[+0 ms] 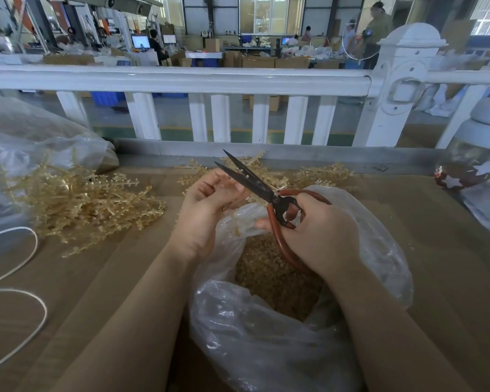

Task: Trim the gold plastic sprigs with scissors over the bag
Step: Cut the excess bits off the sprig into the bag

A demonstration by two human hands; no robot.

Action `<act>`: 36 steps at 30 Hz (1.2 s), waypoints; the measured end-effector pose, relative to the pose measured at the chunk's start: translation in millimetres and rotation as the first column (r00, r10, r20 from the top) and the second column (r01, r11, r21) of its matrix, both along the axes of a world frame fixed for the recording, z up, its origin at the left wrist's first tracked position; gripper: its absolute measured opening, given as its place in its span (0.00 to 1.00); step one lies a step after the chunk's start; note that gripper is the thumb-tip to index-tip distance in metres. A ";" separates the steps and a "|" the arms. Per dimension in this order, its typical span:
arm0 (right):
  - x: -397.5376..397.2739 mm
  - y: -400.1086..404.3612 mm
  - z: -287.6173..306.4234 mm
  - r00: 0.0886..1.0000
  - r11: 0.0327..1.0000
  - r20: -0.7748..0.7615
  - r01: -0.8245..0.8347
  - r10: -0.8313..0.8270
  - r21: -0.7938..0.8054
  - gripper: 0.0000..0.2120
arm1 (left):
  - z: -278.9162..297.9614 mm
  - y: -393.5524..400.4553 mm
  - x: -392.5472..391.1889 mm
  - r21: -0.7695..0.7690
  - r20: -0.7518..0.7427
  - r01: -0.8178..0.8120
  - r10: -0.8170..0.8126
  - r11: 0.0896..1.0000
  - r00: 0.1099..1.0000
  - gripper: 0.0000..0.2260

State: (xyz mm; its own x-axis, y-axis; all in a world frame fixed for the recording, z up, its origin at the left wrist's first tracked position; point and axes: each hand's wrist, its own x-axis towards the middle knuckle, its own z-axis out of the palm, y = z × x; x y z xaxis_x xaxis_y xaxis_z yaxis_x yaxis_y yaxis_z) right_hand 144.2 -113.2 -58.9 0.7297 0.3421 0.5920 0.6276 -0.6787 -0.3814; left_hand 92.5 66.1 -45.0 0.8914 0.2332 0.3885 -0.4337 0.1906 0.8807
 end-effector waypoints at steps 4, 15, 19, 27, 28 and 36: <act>0.1 -0.3 1.0 1.000 1.000 -0.019 -0.008 0.008 -0.009 0.44 | -1.5 0.4 0.0 0.002 0.029 -0.029 0.029 1.000 0.999 0.04; -1.9 -1.9 2.6 0.999 1.000 0.040 0.001 0.000 -0.016 0.41 | -3.6 -0.8 -0.5 0.166 0.072 -0.086 0.074 0.982 0.995 0.12; -1.6 -1.8 2.3 0.999 1.000 0.043 0.004 -0.003 -0.008 0.41 | -2.3 -1.3 -1.9 0.159 0.081 -0.082 0.070 0.984 0.994 0.08; 2.1 -2.6 -0.9 1.000 1.000 0.029 0.009 -0.008 -0.027 0.39 | -3.2 -0.7 -0.3 0.162 0.107 -0.085 0.068 0.983 0.992 0.06; 2.5 -2.5 -1.4 1.000 1.000 0.028 0.006 -0.005 -0.026 0.38 | -3.3 -0.2 -0.2 0.167 0.108 -0.088 0.070 0.982 0.992 0.06; 1.8 -1.7 -4.3 0.997 0.997 -0.014 -0.069 0.069 0.034 0.35 | -2.6 -2.2 -0.9 0.195 0.105 -0.075 0.055 0.978 0.993 0.07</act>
